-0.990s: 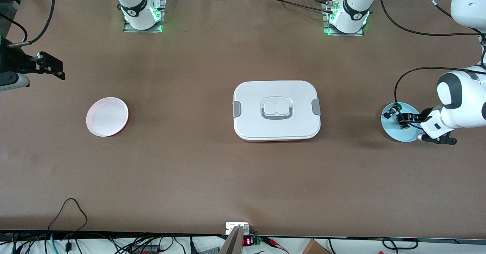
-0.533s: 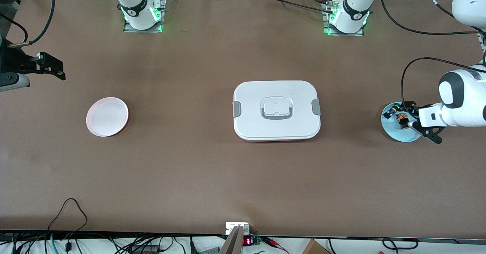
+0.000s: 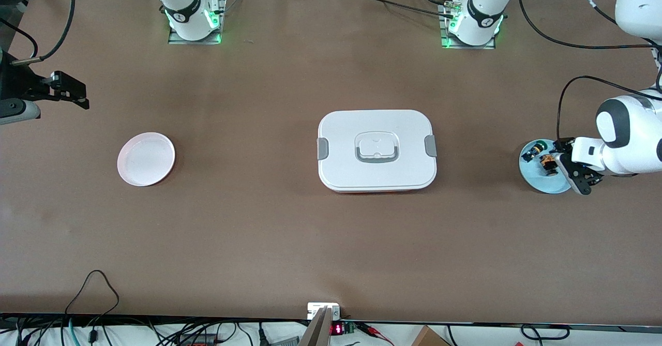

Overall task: Transfer orange switch to right arm and place
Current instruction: 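Close the left gripper on the orange-bodied switch, then lift the switch with the left gripper while the right gripper approaches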

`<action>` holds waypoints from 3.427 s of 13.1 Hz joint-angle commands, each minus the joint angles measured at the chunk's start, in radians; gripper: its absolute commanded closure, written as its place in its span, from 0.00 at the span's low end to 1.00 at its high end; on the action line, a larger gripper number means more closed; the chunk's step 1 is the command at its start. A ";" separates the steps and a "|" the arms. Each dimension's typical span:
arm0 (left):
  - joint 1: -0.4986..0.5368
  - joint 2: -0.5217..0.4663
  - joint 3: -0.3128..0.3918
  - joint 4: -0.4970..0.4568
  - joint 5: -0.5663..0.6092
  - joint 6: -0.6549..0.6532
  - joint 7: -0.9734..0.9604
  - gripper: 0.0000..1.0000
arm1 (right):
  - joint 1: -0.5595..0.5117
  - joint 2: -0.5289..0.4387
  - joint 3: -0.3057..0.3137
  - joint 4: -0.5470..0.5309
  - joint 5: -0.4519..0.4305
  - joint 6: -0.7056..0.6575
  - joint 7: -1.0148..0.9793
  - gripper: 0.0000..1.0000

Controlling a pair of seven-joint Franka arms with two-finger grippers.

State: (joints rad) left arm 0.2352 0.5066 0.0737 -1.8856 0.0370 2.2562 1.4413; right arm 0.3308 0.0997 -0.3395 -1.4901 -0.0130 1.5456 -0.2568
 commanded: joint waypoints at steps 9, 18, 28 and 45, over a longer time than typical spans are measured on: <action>0.087 -0.028 -0.052 -0.156 0.007 0.143 0.266 0.00 | -0.004 0.002 0.002 0.007 -0.005 0.001 -0.016 0.00; 0.181 -0.019 -0.134 -0.152 0.007 0.151 0.338 0.00 | -0.001 0.014 0.002 0.005 -0.008 0.002 -0.004 0.00; 0.184 0.003 -0.147 -0.153 0.007 0.152 0.343 0.00 | -0.004 0.031 0.002 0.007 -0.005 0.016 -0.015 0.00; 0.168 -0.020 -0.328 0.198 -0.026 -0.313 0.278 0.64 | 0.001 0.064 0.007 0.007 0.010 0.031 -0.016 0.00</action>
State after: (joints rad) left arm 0.3989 0.4830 -0.1940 -1.7507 0.0317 2.0645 1.7465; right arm 0.3338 0.1690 -0.3355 -1.4909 -0.0118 1.5754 -0.2589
